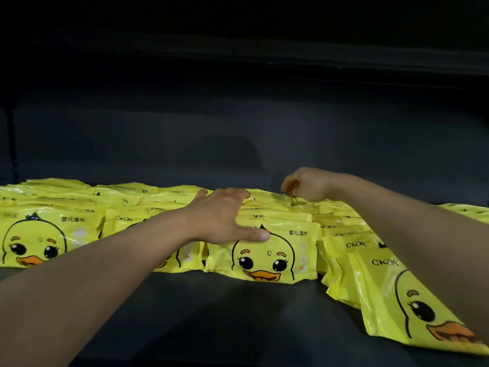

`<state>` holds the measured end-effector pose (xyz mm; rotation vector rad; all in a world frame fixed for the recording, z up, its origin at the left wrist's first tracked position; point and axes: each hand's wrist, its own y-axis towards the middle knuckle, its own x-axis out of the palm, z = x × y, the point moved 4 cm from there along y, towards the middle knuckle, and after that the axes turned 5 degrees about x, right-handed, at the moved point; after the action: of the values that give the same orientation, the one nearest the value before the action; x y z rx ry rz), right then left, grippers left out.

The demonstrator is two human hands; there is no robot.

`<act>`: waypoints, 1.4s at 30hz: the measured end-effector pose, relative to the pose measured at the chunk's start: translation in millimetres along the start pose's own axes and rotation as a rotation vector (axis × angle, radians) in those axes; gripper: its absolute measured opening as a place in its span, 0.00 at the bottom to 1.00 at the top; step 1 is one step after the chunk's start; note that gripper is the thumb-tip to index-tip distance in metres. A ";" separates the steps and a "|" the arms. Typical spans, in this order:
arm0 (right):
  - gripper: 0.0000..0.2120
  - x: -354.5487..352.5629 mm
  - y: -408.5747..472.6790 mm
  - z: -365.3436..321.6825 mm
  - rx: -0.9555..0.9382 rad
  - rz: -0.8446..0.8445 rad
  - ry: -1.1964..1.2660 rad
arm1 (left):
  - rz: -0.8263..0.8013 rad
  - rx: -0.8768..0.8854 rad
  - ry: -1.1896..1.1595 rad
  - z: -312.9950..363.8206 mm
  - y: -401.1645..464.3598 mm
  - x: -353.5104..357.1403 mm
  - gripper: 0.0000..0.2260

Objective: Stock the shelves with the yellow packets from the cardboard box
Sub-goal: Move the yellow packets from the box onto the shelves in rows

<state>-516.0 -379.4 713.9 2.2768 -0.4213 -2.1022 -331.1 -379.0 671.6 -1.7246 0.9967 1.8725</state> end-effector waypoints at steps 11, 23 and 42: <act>0.10 19.3 29.0 -6.8 -0.012 0.016 -0.199 | -0.224 -0.014 -0.178 -9.3 7.2 4.1 0.47; 0.12 15.3 26.1 -5.7 0.035 0.020 -0.240 | -0.178 -0.019 -0.111 -11.9 7.3 5.9 0.48; 0.58 31.7 -102.8 -20.4 -0.141 -0.129 -0.279 | 0.072 0.021 0.254 -6.4 -32.8 19.7 0.51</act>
<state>-474.9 -290.3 665.3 1.9916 -0.1264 -2.4365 -306.4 -365.3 645.0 -1.9731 1.1823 1.7073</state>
